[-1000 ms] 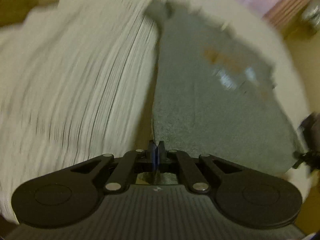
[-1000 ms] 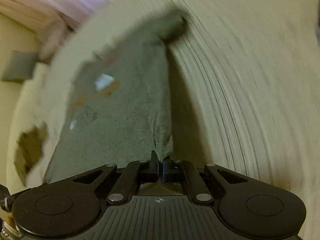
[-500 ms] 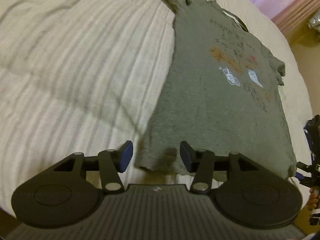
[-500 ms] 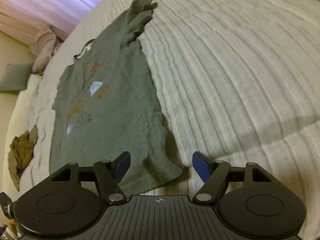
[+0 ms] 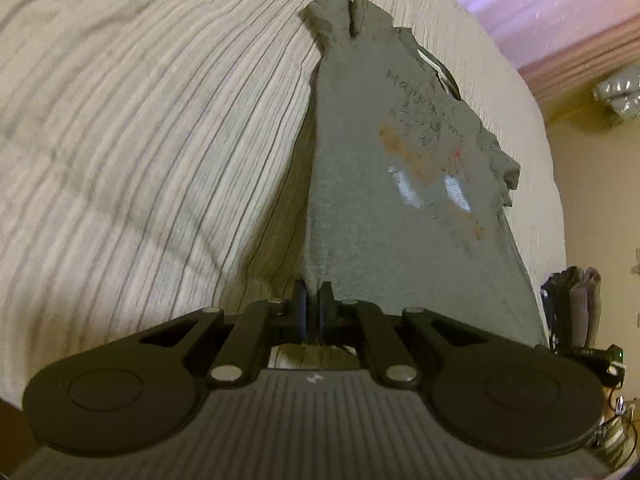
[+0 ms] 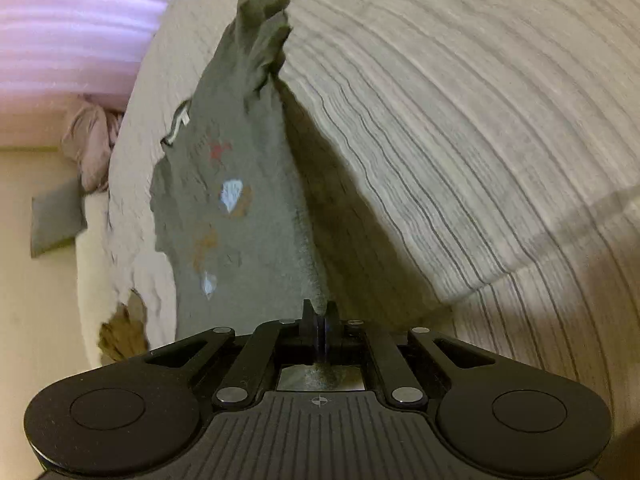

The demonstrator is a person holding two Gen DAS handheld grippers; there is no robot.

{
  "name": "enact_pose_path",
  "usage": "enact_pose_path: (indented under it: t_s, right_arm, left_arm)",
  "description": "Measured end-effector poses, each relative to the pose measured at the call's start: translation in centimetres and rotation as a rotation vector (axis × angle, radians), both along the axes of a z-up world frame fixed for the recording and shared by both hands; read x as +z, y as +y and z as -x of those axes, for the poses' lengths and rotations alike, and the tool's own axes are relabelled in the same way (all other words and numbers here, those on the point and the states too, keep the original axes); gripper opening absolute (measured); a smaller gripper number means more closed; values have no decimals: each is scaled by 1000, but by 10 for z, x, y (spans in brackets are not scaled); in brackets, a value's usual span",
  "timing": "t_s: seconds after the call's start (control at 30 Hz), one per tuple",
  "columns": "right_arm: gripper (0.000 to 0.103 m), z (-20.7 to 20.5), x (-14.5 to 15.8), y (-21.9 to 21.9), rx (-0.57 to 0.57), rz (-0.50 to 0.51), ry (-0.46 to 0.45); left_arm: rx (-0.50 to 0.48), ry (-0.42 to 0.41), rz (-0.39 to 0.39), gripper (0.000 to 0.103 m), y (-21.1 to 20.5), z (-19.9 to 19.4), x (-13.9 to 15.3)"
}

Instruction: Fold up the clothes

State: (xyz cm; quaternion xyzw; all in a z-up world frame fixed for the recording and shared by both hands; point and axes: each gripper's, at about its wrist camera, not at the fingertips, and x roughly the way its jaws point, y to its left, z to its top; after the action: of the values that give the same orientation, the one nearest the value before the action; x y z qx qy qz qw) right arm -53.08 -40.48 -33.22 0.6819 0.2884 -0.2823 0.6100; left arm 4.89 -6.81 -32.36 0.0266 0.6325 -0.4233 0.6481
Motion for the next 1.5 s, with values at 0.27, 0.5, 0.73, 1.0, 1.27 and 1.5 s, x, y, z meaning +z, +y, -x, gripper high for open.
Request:
enact_pose_path:
  t_s: [0.27,0.5,0.73,1.0,1.27,1.5]
  right_arm:
    - [1,-15,-78,11,51,-51,259]
    - [25,-33,-52,22,191,154,350]
    - [56,-76,9,31,335,592,503]
    - [56,-142,-45,61,561,728,495]
    - [56,-95,-48,46,536,568,612]
    - [56,-111,-32,-29,276,558,537]
  left_arm:
    - [-94,-52,-241,6,-10,24,-72]
    - [-95,-153,-247,17,3,38,-57]
    - [-73,-360,-216,17,3,41,2]
    - [-151,-353,-276,18,-35,79,-52]
    - [-80,-325,-314,21,-6,76,-24]
    - [47,-354,-176,28,-42,16,-3]
